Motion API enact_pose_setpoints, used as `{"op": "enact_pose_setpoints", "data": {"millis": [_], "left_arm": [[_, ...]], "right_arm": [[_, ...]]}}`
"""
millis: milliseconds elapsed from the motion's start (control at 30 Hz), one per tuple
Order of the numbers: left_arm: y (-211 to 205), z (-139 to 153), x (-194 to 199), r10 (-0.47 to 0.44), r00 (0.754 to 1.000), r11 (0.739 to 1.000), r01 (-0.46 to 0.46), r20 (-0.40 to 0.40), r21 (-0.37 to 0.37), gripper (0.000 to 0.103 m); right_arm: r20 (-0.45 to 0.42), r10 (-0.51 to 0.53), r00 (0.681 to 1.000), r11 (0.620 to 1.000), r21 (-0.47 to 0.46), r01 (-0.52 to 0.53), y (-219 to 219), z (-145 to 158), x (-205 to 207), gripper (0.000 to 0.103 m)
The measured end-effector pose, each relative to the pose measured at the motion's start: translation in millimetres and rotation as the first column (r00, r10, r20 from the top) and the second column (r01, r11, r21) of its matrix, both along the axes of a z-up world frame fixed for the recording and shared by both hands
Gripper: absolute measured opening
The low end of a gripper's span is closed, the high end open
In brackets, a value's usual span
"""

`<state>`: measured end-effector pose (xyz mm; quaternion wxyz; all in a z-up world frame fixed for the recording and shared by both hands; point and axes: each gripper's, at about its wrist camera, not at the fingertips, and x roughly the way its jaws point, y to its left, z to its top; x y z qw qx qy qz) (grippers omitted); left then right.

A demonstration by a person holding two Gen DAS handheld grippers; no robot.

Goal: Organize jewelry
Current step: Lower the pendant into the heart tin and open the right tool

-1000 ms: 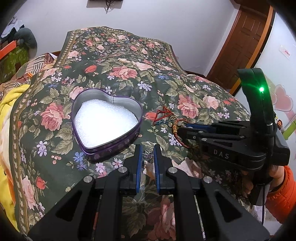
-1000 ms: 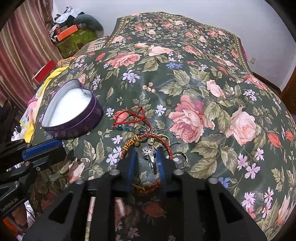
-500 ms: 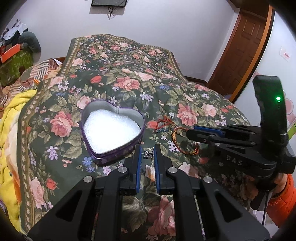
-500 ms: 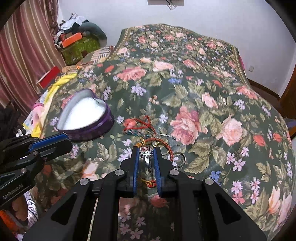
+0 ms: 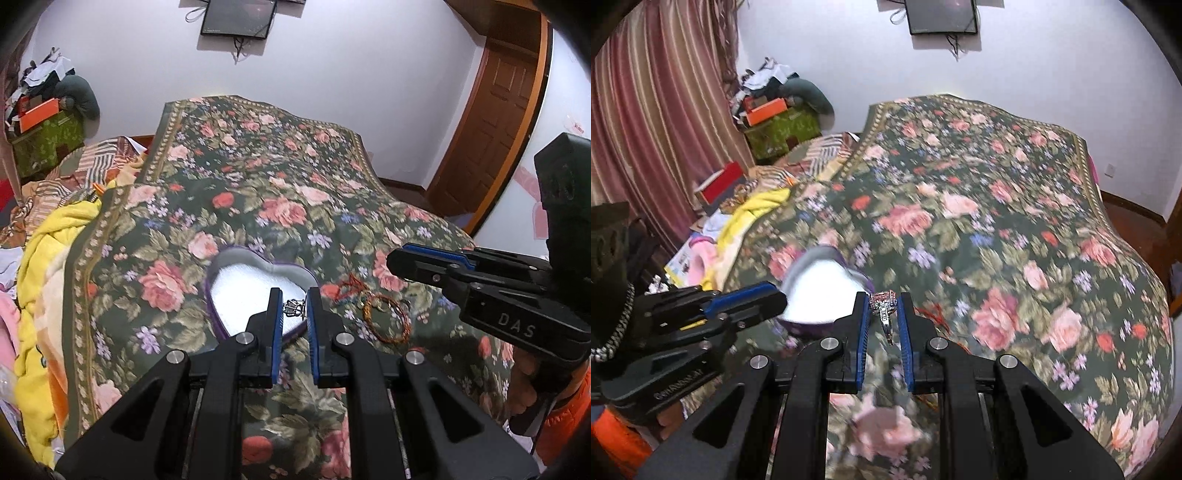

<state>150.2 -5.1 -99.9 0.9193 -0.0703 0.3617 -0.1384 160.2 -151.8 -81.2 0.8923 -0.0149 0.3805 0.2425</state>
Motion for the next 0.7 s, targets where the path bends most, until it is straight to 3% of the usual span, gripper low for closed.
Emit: {"op": "enact_pose_setpoints", "data": {"millis": [367, 700], "left_arm": [[22.6, 9.6, 14.5, 0.055, 0.998, 0.998, -0.055, 0.039, -0.004, 0.011], [33.7, -0.8, 28.7, 0.076, 0.997, 0.997, -0.076, 0.023, -0.001, 0.011]], "right_arm": [[0.007, 0.037, 0.999, 0.998, 0.050, -0.037, 21.7, 3.5, 14.5, 0.014], [-0.044, 0.075, 0.996, 0.996, 0.049, -0.073, 39.9, -16.3, 25.6, 0.014]]}}
